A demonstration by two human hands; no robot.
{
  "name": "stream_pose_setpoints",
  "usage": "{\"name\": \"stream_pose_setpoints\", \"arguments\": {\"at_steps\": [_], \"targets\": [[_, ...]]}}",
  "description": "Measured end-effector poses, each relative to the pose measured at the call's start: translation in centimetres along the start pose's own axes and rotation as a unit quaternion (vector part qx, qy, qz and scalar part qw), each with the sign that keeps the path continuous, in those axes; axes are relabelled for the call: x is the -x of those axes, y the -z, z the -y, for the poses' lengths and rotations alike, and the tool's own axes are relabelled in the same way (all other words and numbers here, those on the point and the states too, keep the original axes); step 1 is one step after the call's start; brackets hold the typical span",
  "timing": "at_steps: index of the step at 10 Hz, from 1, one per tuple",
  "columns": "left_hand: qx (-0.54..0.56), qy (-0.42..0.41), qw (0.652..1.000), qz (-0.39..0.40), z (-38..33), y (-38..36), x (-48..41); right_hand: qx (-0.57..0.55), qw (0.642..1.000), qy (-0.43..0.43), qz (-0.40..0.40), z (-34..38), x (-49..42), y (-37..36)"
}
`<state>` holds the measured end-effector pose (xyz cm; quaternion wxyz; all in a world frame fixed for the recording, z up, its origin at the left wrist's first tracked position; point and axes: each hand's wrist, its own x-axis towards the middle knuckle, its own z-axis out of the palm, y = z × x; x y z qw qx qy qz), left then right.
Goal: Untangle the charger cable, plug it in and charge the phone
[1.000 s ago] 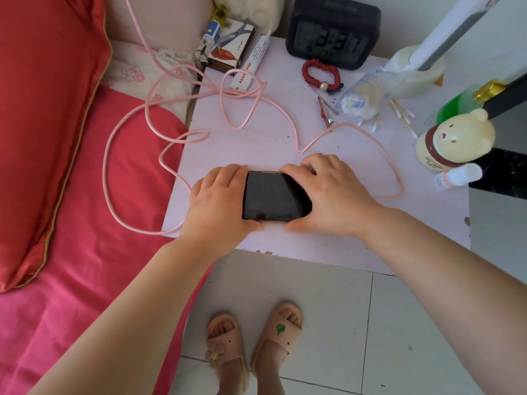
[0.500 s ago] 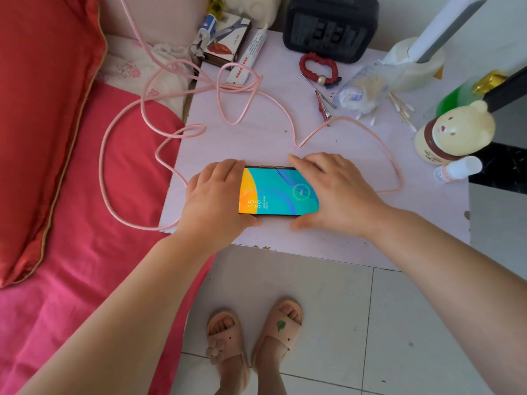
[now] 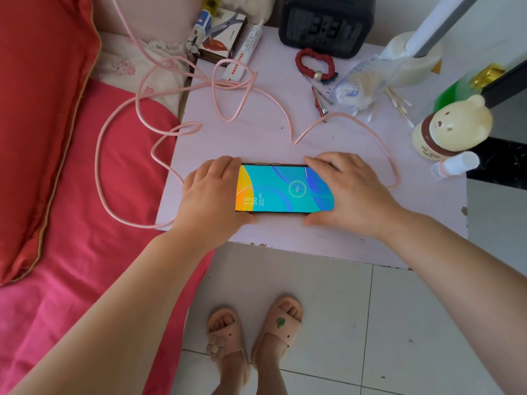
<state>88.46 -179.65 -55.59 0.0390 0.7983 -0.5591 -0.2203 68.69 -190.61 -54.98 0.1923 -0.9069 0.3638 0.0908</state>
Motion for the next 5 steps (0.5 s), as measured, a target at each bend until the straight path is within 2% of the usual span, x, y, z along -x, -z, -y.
{"name": "stream_pose_setpoints", "arguments": {"at_steps": [4, 5], "targets": [[-0.025, -0.043, 0.999, -0.007, -2.5, 2.5, 0.6, 0.043, 0.999, -0.005, 0.009, 1.8, 0.7, 1.6], [-0.033, -0.044, 0.998, 0.016, -3.8, 4.7, 1.1, 0.038, 0.999, -0.03, 0.02, 2.9, 1.8, 3.2]]}}
